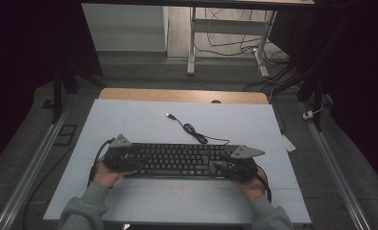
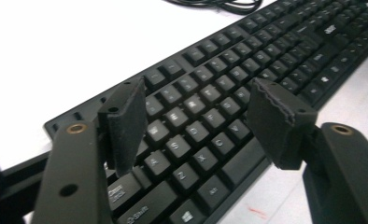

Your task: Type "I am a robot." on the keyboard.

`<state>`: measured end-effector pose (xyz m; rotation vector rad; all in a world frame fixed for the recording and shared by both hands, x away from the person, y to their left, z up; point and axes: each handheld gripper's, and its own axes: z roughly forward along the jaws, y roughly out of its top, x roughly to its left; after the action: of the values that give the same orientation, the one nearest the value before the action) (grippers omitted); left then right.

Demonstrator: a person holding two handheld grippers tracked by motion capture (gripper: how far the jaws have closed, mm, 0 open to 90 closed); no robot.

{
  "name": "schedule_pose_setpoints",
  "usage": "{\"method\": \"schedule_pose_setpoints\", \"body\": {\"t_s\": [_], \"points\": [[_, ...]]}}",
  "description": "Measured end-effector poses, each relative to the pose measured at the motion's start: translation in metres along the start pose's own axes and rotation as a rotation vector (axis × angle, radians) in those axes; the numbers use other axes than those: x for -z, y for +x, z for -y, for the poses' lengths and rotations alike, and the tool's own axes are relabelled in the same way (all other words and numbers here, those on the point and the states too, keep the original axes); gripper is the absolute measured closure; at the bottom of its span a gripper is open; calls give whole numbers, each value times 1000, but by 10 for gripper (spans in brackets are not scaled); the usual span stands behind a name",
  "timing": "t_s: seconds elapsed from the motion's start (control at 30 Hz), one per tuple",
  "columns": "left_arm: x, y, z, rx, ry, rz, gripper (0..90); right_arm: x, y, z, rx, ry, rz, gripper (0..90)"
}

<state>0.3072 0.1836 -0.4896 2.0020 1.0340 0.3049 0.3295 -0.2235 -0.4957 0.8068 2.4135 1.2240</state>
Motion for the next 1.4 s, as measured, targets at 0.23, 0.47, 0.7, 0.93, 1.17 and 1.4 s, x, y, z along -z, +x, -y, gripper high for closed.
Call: {"method": "schedule_pose_setpoints", "body": {"t_s": [0.23, 0.47, 0.7, 0.93, 1.17, 1.4], "points": [[-3, -14, -5, -38, 0, 54, 475, 0, -1, 0, -3, 3, -3, 544], [-10, -23, -5, -72, 26, 86, 700, 0, -1, 0, -1, 1, 0, 545], [-23, -35, -2, -132, 96, 124, 883, -1, -1, 0, 2, 8, 4, 545], [-33, -41, 1, -156, 134, 129, 883, -2, -1, 0, 2, 10, 2, 545], [-42, -44, 4, -175, 167, 116, 883, -2, -1, 0, 2, 11, 3, 545], [-44, -44, 5, -183, 177, 103, 882, -2, -1, 0, 2, 11, 4, 545]]}}
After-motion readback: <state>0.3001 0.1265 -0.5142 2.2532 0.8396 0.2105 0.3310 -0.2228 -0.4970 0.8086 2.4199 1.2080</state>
